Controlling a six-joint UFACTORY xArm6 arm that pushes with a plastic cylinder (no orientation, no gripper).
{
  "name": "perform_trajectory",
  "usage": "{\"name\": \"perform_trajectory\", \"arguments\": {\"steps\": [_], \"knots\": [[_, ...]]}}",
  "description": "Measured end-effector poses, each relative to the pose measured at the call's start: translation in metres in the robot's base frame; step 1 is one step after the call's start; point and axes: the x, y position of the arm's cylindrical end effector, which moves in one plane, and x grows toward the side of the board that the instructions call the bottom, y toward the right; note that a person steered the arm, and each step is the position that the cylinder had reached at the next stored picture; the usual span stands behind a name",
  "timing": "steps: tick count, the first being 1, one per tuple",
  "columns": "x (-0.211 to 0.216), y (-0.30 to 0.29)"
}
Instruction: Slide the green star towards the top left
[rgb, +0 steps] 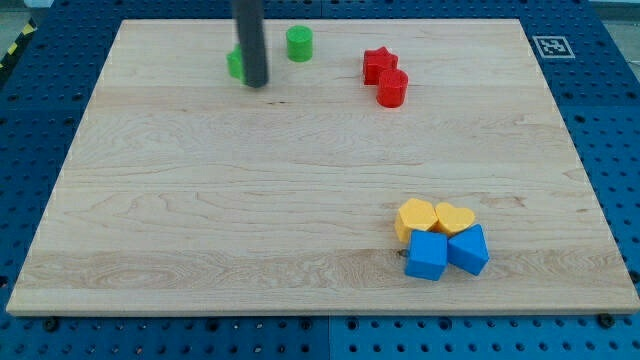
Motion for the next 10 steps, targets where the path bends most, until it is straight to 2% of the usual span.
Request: {"name": "perform_trajectory", "arguments": {"steps": [1, 2, 4, 5, 8, 9, 10], "knots": [[-0.026, -0.048], [-0.028, -0.038], [-0.005, 0.060], [-0.020, 0.071], [-0.050, -0.068], [-0.048, -0.061], [-0.028, 0.004]]}}
